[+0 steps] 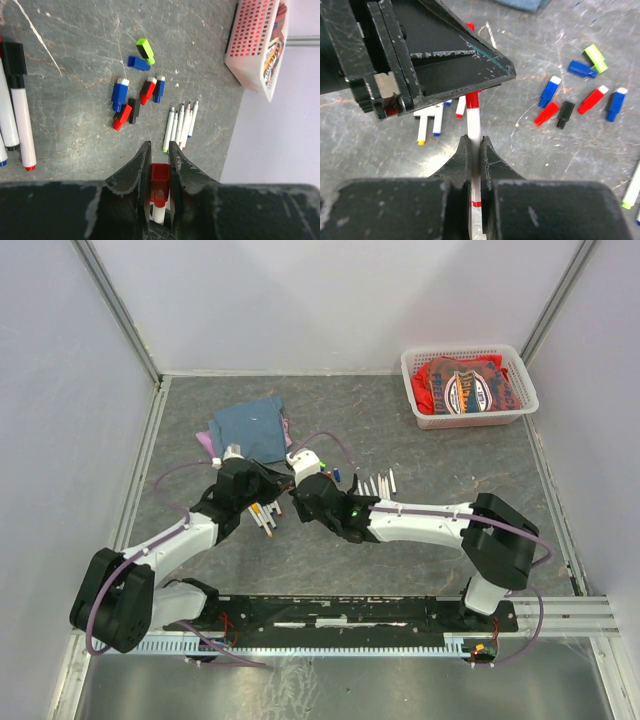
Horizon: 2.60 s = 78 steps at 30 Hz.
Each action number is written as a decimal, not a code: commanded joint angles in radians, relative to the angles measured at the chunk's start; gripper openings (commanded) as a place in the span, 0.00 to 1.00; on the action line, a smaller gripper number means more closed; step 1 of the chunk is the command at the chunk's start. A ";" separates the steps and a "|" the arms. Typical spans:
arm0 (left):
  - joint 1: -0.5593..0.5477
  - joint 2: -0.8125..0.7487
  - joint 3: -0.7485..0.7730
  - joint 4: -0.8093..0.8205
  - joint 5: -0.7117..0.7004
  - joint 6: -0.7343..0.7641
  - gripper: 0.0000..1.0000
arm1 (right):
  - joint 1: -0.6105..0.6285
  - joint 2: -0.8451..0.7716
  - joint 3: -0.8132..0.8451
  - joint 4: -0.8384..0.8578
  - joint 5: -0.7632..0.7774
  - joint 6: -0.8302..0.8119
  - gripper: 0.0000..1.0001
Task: Open the pen caps
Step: Open the pen cap from the pen.
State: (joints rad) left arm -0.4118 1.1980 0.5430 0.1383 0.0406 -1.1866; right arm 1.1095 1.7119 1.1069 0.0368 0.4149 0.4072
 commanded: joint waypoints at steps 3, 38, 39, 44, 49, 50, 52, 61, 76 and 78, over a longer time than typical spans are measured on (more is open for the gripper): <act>0.015 -0.028 -0.092 0.355 0.025 -0.053 0.03 | -0.087 -0.138 -0.175 0.118 -0.199 0.129 0.01; -0.038 0.028 0.012 0.177 -0.056 -0.037 0.03 | -0.184 -0.120 -0.263 0.242 -0.372 0.190 0.01; -0.056 0.030 0.044 0.115 -0.101 -0.027 0.03 | -0.167 -0.113 -0.240 0.196 -0.324 0.167 0.01; -0.110 0.054 0.123 -0.006 -0.240 -0.028 0.03 | -0.059 -0.060 -0.148 0.022 -0.039 0.056 0.01; -0.113 0.072 0.149 -0.014 -0.261 -0.022 0.03 | -0.005 -0.024 -0.163 0.016 0.104 0.003 0.01; -0.113 0.072 0.151 -0.013 -0.263 -0.020 0.03 | -0.001 -0.021 -0.169 0.020 0.115 -0.002 0.01; -0.113 0.070 0.157 -0.017 -0.269 -0.011 0.03 | 0.010 -0.025 -0.182 0.029 0.139 -0.009 0.01; -0.096 0.052 0.098 0.139 -0.190 -0.036 0.03 | 0.016 -0.131 -0.346 0.241 0.043 0.062 0.01; -0.063 0.037 -0.034 0.495 -0.036 -0.033 0.03 | -0.137 -0.250 -0.591 0.750 -0.329 0.385 0.01; -0.058 0.037 -0.042 0.512 -0.030 -0.038 0.03 | -0.156 -0.225 -0.613 0.829 -0.364 0.426 0.01</act>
State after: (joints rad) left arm -0.5255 1.2758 0.5056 0.4564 0.0971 -1.1992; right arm 0.9764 1.4696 0.5560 0.7395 0.1688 0.7204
